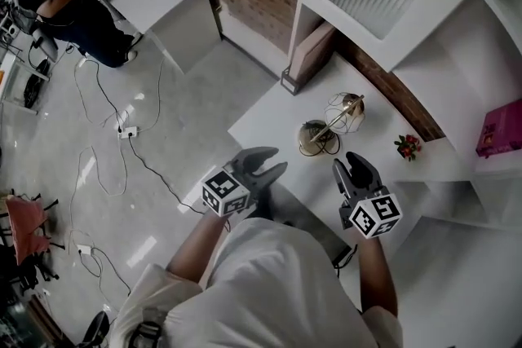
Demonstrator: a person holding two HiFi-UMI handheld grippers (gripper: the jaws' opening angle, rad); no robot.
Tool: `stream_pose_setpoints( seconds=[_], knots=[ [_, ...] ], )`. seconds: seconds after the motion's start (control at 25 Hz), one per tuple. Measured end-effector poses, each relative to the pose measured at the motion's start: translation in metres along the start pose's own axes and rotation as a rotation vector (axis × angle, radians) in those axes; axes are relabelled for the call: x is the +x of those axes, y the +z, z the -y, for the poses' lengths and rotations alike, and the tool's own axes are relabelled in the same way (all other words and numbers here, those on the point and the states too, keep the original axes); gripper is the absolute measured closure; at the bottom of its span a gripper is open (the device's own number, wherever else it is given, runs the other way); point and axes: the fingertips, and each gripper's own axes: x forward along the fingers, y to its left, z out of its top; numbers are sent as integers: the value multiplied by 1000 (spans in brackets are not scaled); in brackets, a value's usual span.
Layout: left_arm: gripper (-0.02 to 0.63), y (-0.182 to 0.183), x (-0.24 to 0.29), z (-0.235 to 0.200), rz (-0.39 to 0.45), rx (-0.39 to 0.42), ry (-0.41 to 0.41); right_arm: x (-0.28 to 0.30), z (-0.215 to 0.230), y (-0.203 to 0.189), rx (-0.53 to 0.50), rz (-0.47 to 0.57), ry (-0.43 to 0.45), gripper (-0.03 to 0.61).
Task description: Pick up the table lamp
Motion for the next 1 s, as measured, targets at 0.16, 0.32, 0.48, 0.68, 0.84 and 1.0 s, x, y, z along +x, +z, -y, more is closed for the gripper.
stream_pose_setpoints(
  seconds=[0.16, 0.32, 0.48, 0.68, 0.84, 1.0],
  knots=[
    [436, -3, 6, -22, -28, 6, -40, 28, 9, -2, 25, -5, -34, 399],
    [437, -8, 15, -39, -50, 9, -78, 49, 19, -7, 63, -15, -61, 383],
    [437, -17, 22, -52, -67, -4, -104, 65, 29, -10, 105, -18, -86, 377],
    [436, -30, 33, -62, -84, -38, -115, 82, 42, -16, 171, -31, -99, 365],
    [436, -43, 43, -67, -96, -66, -114, 94, 54, -21, 229, -32, -101, 357],
    [434, -53, 54, -74, -104, -92, -106, 111, 63, -20, 271, -28, -82, 357]
  ],
)
